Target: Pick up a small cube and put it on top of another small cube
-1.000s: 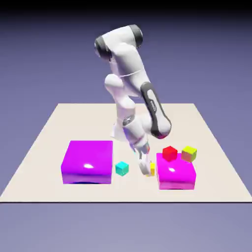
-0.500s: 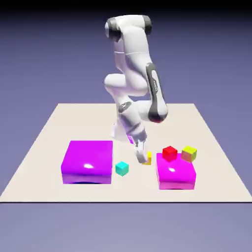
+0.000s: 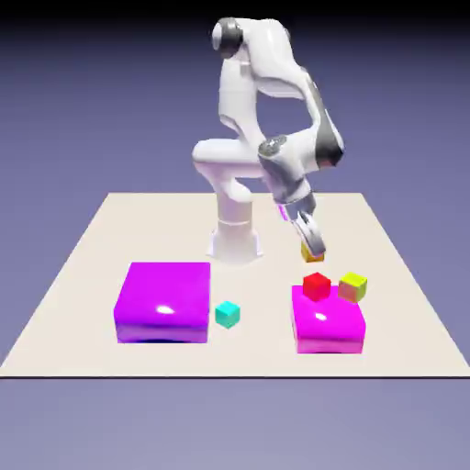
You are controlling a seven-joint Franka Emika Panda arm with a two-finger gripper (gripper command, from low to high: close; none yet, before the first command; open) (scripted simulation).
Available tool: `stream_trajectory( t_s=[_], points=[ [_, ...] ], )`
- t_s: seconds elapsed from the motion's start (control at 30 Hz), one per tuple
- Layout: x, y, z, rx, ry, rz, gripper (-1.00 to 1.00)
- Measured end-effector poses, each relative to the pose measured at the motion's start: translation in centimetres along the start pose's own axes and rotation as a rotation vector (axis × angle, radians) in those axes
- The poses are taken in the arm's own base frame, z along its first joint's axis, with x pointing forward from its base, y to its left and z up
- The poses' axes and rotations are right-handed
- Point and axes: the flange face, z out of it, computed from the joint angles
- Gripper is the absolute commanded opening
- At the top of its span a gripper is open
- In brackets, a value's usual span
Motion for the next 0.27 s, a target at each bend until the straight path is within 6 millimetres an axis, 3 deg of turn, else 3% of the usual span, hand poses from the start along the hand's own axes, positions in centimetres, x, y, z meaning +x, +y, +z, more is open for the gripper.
stream_trajectory(
  t_s=[0.13, 0.17, 0.23, 0.27],
  points=[
    [0.4, -0.4, 4.6, 0.000, 0.000, 0.000, -1.00],
    [0.5, -0.4, 5.7, 0.001, 0.002, 0.001, 1.00],
    [0.5, -0.3, 5.7, 0.000, 0.003, 0.001, 1.00],
    [0.4, -0.3, 4.6, -0.001, 0.001, 0.000, 1.00]
  ],
)
